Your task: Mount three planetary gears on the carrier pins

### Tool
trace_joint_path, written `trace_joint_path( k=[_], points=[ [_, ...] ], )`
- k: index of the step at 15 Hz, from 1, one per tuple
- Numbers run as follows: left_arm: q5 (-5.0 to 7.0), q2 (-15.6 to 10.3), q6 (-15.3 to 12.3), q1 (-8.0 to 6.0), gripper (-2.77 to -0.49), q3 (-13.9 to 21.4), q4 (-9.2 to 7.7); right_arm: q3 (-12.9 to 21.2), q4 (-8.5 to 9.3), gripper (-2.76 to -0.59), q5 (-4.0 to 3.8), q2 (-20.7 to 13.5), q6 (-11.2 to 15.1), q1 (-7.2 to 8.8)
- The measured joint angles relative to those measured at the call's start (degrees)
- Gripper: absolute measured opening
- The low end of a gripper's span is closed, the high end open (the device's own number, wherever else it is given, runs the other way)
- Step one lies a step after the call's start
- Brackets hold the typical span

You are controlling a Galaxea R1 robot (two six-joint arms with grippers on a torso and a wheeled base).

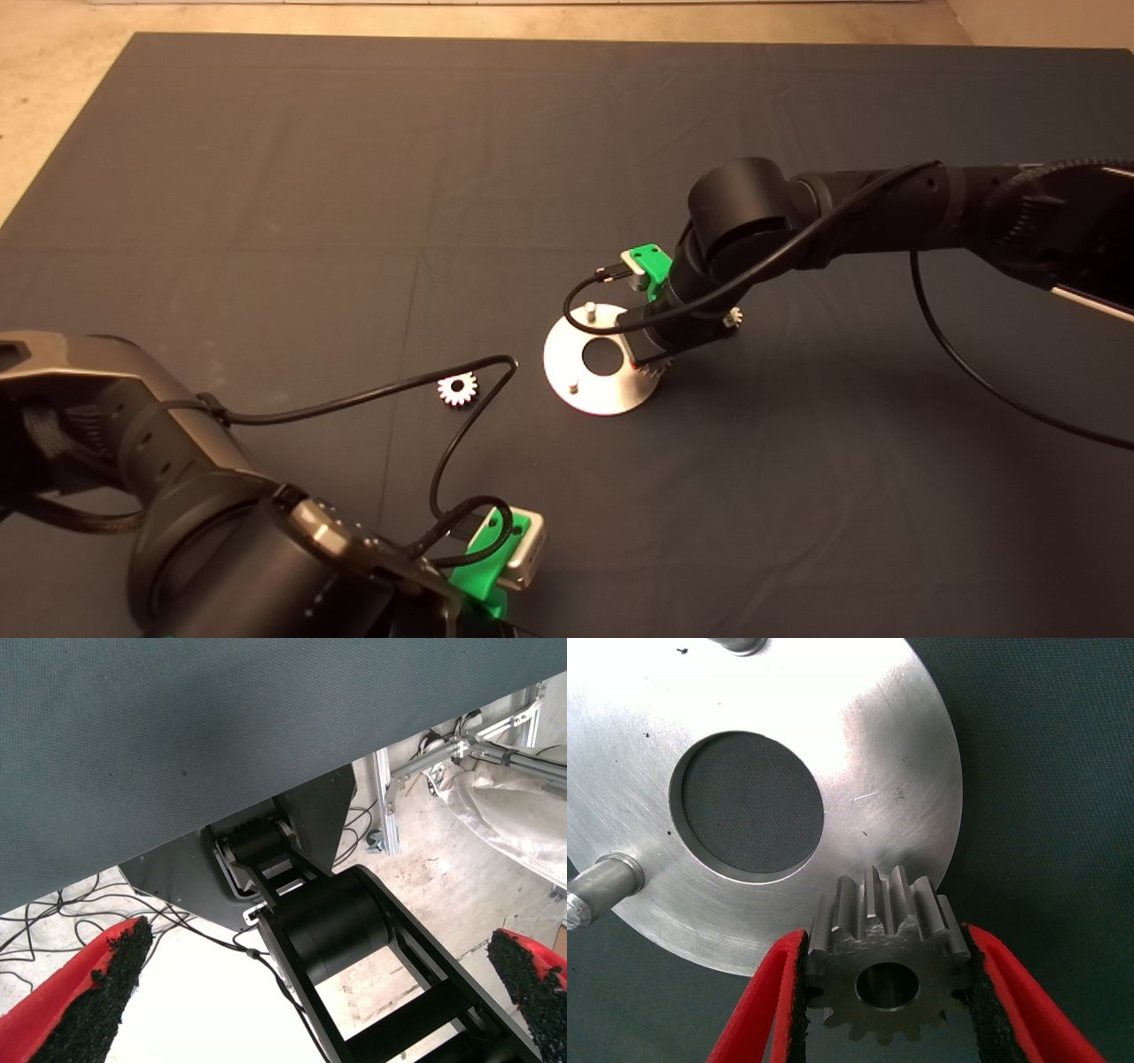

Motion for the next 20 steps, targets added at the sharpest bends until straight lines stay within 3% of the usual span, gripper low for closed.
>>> trace_joint_path(
  k=[13,18,20],
  points=[
    [0.00,0.0,0.0,0.00,-0.50,0.0,0.01,0.0,-0.02,-2.18,0.00,0.0,0.0,0.17],
    [0.00,0.0,0.0,0.00,-0.50,0.0,0.06,0.0,-0.05,-1.93,-0.02,0.0,0.0,0.18],
    [0.00,0.0,0.0,0.00,-0.50,0.0,0.23,0.0,-0.02,-1.90,0.00,-0.5,0.0,1.11]
  ],
)
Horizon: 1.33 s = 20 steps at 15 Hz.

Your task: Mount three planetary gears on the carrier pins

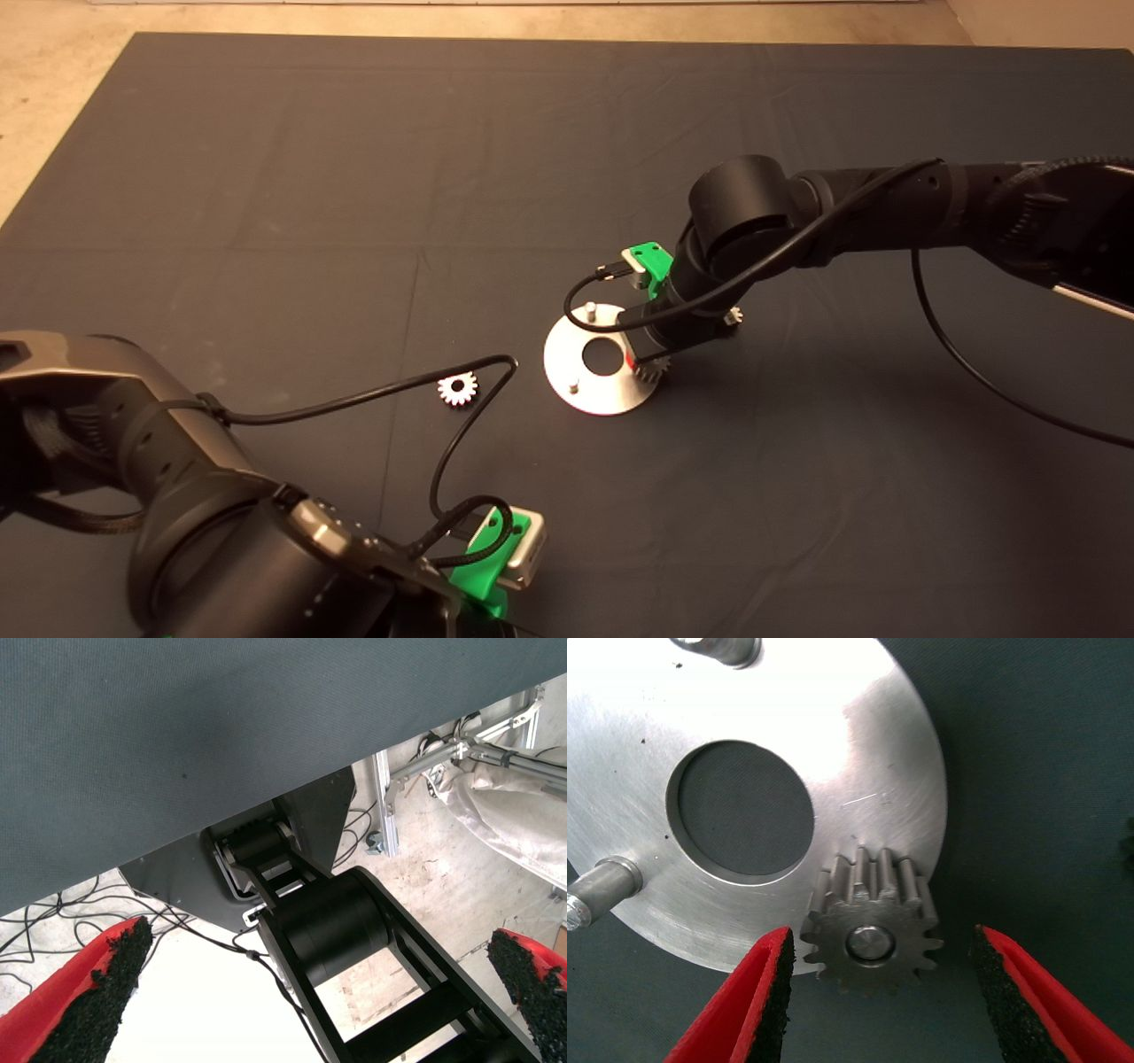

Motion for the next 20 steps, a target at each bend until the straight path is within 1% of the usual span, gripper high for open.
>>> trace_joint_path(
  k=[2,3,4,6,7,8,9,10,12,14,16,18,20],
  points=[
    [0.00,0.0,0.0,0.00,-0.50,0.0,0.02,0.0,-0.05,-1.77,-0.05,-0.5,0.0,1.67],
    [0.00,0.0,0.0,0.00,-0.50,0.0,0.02,0.2,-0.05,-1.76,-0.02,-0.9,0.0,2.29],
    [0.02,0.0,0.0,0.00,-0.50,0.0,0.05,0.5,-0.05,-1.69,0.00,-1.5,0.0,2.64],
    [0.00,0.0,0.0,0.00,-0.50,0.0,0.15,1.1,-0.02,-1.62,0.17,-3.9,0.0,3.36],
    [0.00,0.0,0.0,0.00,-0.50,0.0,0.22,1.1,-0.05,-1.53,0.11,-5.6,0.0,3.84],
    [0.00,0.0,0.0,0.00,-0.50,0.0,0.23,1.1,-0.05,-1.49,-0.05,-7.1,0.0,4.27],
    [-0.02,0.0,0.0,0.00,-0.50,0.0,0.27,1.1,-0.09,-1.49,-0.41,-8.5,0.0,4.35],
    [0.00,0.0,0.0,0.00,-0.50,0.0,0.30,1.1,-0.09,-1.49,-0.66,-9.1,0.0,4.23],
    [0.02,0.0,0.0,0.00,-0.50,0.0,0.41,1.3,-0.09,-1.49,-0.53,-9.4,0.0,4.26],
    [0.00,0.0,0.0,0.49,-0.50,0.0,0.50,1.5,-0.09,-1.49,-0.17,-9.4,0.0,4.27],
    [0.02,0.0,0.0,0.49,-0.50,0.0,0.68,1.5,-0.09,-1.49,-0.22,-9.7,0.0,4.27],
    [0.00,0.0,0.0,0.84,-0.50,0.0,0.83,1.0,-0.09,-1.49,-0.24,-10.0,0.0,4.19],
    [0.00,0.0,0.0,1.14,-0.50,0.0,0.85,-0.2,-0.09,-1.49,-0.11,-10.2,0.0,3.95]
  ],
)
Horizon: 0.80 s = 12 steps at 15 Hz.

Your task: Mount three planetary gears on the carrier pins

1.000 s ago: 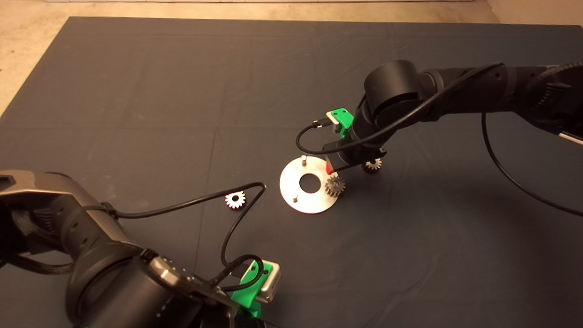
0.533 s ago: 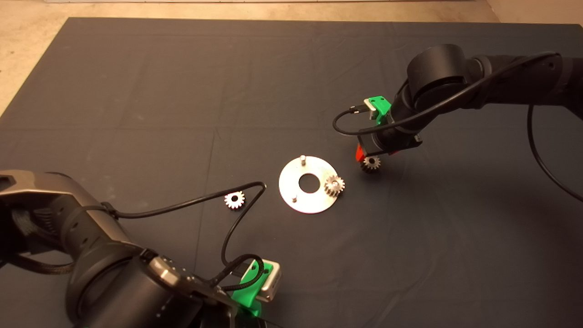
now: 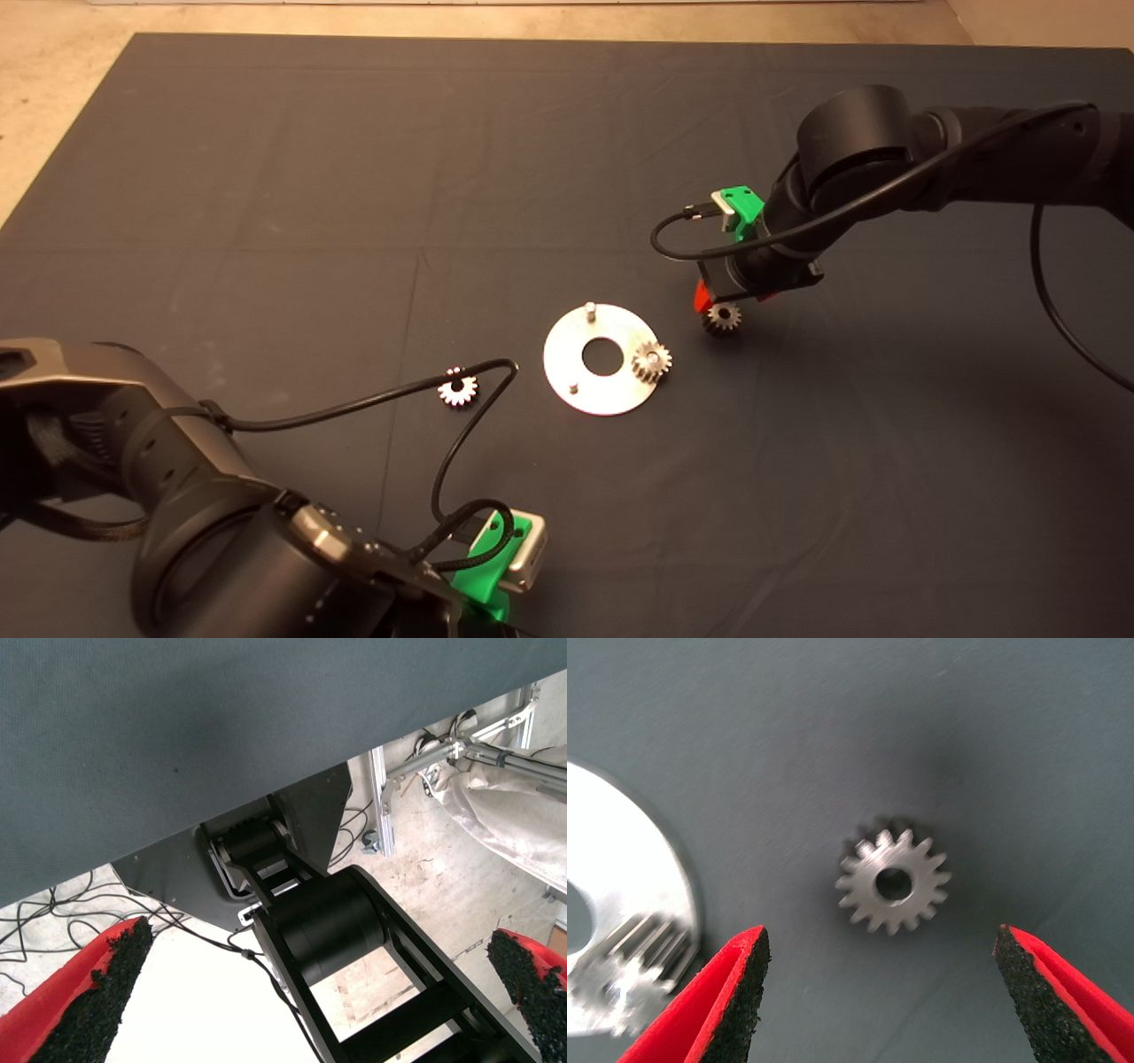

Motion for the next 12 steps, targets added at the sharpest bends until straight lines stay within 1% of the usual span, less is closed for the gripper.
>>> trace_joint_path(
  k=[4,7,9,10,11,12],
  points=[
    [0.00,0.0,0.0,-0.02,-0.50,0.0,0.18,-2.1,-0.02,-1.49,-0.15,-1.8,0.0,-0.16],
    [0.00,0.0,0.0,0.02,-0.50,0.0,0.21,-2.4,-0.02,-1.49,-0.12,-2.0,0.0,-1.47],
    [0.00,0.0,0.0,0.31,-0.50,0.0,0.24,-2.4,-0.02,-1.49,-0.02,-2.0,0.0,-1.78],
    [0.00,0.0,0.0,0.29,-0.50,0.0,0.27,-2.4,-0.01,-1.49,0.38,-2.0,0.0,-2.01],
    [0.00,0.0,0.0,0.29,-0.50,0.0,0.27,-2.4,-0.01,-1.49,1.20,-1.9,0.0,-2.39],
    [0.00,0.0,0.0,0.29,-0.50,0.0,0.35,-2.4,0.00,-1.49,2.59,-1.9,0.0,-2.77]
  ],
)
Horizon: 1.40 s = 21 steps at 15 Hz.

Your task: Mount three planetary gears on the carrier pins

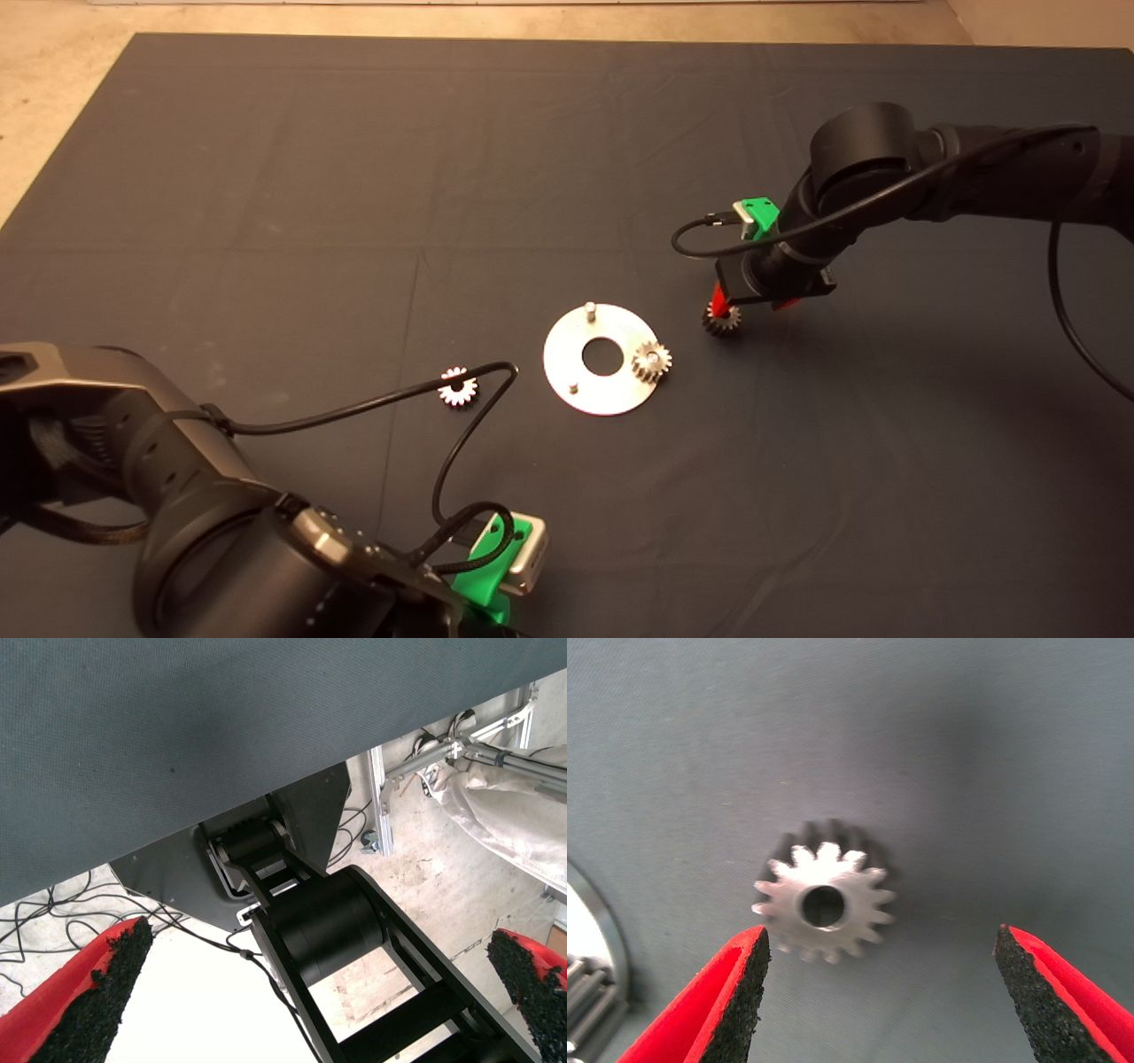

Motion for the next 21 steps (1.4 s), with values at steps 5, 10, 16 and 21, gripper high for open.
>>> trace_joint_path(
  k=[5,10,16,21],
  points=[
    [0.00,0.0,0.0,0.00,-0.50,0.0,0.05,0.0,-0.02,-1.49,4.13,0.2,0.0,-0.22],
    [0.00,0.0,0.0,0.00,-0.50,0.0,0.06,-0.2,-0.02,-1.49,4.08,0.2,-0.1,-0.27],
    [0.00,0.0,0.0,0.01,-0.50,0.0,0.06,-0.8,-0.04,-1.49,4.06,0.2,-0.2,-1.56],
    [0.00,0.0,0.0,0.01,-0.50,0.0,0.06,-1.9,-0.09,-1.49,4.10,0.0,-0.3,-2.29]
  ],
)
